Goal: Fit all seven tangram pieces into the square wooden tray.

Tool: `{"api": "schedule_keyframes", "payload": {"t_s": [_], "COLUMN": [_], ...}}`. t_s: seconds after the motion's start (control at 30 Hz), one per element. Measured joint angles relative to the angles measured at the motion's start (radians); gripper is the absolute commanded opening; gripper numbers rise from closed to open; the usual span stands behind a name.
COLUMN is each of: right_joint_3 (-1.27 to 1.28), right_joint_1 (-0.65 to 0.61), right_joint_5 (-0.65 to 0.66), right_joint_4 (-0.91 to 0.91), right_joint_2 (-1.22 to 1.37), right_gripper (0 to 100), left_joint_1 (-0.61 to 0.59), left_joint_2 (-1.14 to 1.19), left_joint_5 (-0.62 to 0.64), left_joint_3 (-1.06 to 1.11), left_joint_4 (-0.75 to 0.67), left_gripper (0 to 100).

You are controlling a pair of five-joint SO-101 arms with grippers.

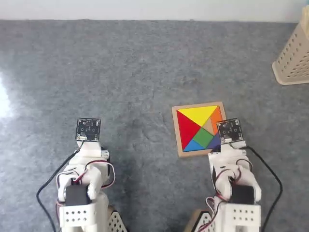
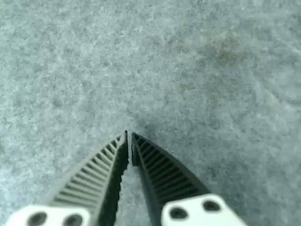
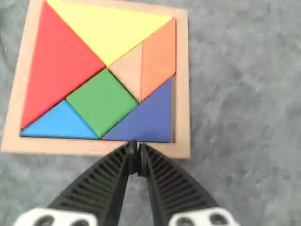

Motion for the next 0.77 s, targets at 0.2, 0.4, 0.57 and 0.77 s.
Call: {"api": "schedule_keyframes", "payload": {"t_s": [0.2, 0.4, 0.57, 0.77], "right_joint_3": [-0.002, -0.002, -0.002, -0.002], "right_joint_1": [0.003, 0.006, 0.005, 0.005], "right_joint_5": [0.0, 0.0, 0.0, 0.0], "right_joint_4": [0.014, 0.014, 0.014, 0.014], "right_joint_2": [0.009, 0.009, 0.009, 0.009], "right_gripper": [0.9, 0.9, 0.9, 0.9], "left_joint_1": [0.0, 0.0, 0.0, 0.0], "left_joint_2": [0.0, 0.0, 0.0, 0.0], "left_joint_5": [0.0, 0.0, 0.0, 0.0], "left_joint_3": [0.0, 0.0, 0.0, 0.0], "left_joint_4": [0.0, 0.0, 0.0, 0.0], "left_gripper": [1, 1, 1, 1]}}
